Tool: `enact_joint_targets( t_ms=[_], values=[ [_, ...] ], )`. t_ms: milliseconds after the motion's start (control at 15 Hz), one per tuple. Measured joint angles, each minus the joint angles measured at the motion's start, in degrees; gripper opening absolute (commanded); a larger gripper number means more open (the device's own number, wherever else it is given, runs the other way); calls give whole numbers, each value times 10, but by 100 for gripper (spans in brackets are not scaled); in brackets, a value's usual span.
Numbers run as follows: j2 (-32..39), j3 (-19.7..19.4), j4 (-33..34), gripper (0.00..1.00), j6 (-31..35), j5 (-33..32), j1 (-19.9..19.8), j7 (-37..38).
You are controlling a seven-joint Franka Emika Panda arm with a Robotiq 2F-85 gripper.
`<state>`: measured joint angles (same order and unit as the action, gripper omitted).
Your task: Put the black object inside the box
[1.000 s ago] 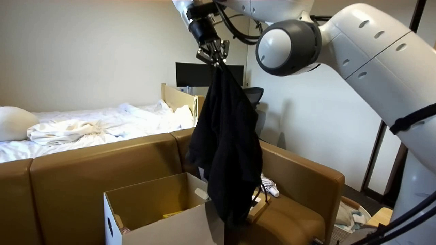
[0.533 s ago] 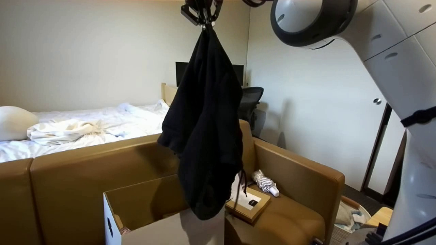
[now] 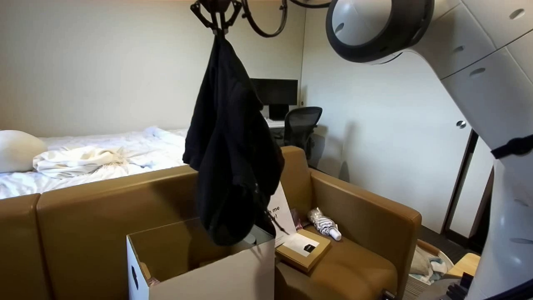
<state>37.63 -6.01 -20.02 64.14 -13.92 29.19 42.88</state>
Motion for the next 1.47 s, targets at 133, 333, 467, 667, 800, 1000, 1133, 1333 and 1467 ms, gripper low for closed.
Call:
enact_joint_targets(
  t_ms=[133, 333, 467, 667, 800, 1000, 1133, 1333, 1467],
  values=[
    [3, -3, 0, 5, 30, -25, 33, 0],
    [5, -11, 0, 5, 39, -52, 88, 0],
    [5, -15, 0, 5, 39, -59, 120, 0],
    [1, -23, 0, 5, 38, -76, 166, 1],
    [-3, -32, -3, 5, 36, -88, 187, 4],
    [-1, -43, -8, 5, 39, -89, 169, 5],
    [9, -42, -8, 5, 42, -84, 132, 5],
    [25, -26, -25, 5, 50, -33, 67, -3],
    [40, -3, -50, 5, 53, 19, 22, -15]
  ],
)
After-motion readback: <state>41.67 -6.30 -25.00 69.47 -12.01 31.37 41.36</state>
